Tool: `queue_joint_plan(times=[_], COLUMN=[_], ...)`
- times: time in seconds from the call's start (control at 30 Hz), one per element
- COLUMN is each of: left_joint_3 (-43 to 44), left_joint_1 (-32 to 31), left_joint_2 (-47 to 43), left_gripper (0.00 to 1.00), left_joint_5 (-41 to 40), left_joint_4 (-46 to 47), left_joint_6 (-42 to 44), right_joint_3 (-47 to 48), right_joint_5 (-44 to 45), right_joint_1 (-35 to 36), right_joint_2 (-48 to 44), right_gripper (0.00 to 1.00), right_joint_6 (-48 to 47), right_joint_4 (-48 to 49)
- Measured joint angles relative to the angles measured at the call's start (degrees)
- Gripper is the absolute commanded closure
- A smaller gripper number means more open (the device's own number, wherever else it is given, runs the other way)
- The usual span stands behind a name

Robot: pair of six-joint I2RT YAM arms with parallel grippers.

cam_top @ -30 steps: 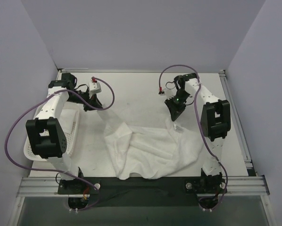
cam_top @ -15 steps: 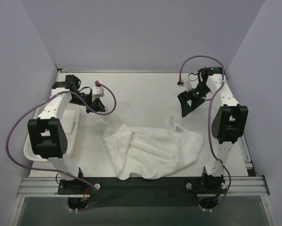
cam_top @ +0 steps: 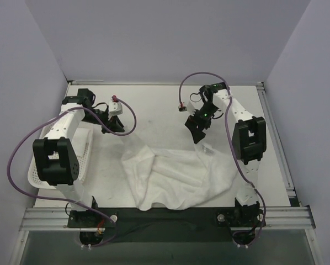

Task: Roll the towels
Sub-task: Flatten the towel

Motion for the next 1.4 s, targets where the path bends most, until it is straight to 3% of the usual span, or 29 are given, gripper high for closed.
queue_joint_plan(times=[0.03,0.1,0.13,0.17,0.27,0.37,0.53,0.63,0.8,0.9,1.0,1.17,1.27,1.4], left_joint_3=[0.00,0.00,0.00,0.00,0.00,0.00,0.00,0.92,12.59,16.46,10.84,-9.75,-17.99,-19.37], left_joint_1=[0.00,0.00,0.00,0.00,0.00,0.00,-1.38,-5.46,-14.08,-16.13,-15.52,-14.93,-13.88,-10.49], left_joint_2=[0.00,0.00,0.00,0.00,0.00,0.00,0.00,0.22,2.49,0.55,-6.05,-16.20,-12.17,-5.42], left_gripper=[0.73,0.73,0.73,0.73,0.73,0.75,0.91,0.95,0.99,1.00,1.00,1.00,0.93,0.81], left_joint_5=[0.11,0.33,0.33,0.33,0.35,0.42,1.16,1.51,4.11,5.68,3.89,-5.75,-10.95,-15.43], left_joint_4=[-0.02,-0.04,-0.04,-0.04,-0.07,-0.17,-0.13,-0.09,0.68,2.10,2.21,-3.48,-2.78,2.60], left_joint_6=[0.00,0.11,0.15,0.24,0.94,2.62,6.12,6.49,4.39,4.59,10.82,27.17,32.00,34.91], right_joint_3=[0.00,-0.17,-0.81,-1.57,-4.20,-8.68,-11.47,-7.87,6.80,13.57,11.74,-4.96,-12.46,-16.59], right_joint_5=[0.57,1.68,2.16,2.56,2.97,3.15,1.31,-0.66,-2.32,-3.04,-2.29,3.19,6.36,8.68], right_joint_1=[0.26,0.44,0.59,0.72,1.01,0.85,-4.11,-13.35,-30.34,-39.93,-45.40,-44.94,-43.41,-42.97], right_joint_2=[1.03,2.69,2.91,2.95,2.43,0.90,-4.22,-7.69,-8.00,-8.33,-10.84,-19.19,-22.08,-22.86], right_gripper=[0.06,0.26,0.40,0.62,1.00,1.00,1.00,1.00,1.00,1.00,1.00,1.00,1.00,1.00], right_joint_6=[-0.31,-0.90,-1.16,-1.66,-2.51,-2.16,-0.61,1.22,4.24,4.92,3.96,0.20,-1.38,-2.14], right_joint_4=[0.28,0.83,1.38,1.55,1.70,1.57,-1.40,-4.92,-7.80,-7.76,-7.74,-8.31,-8.72,-8.59])
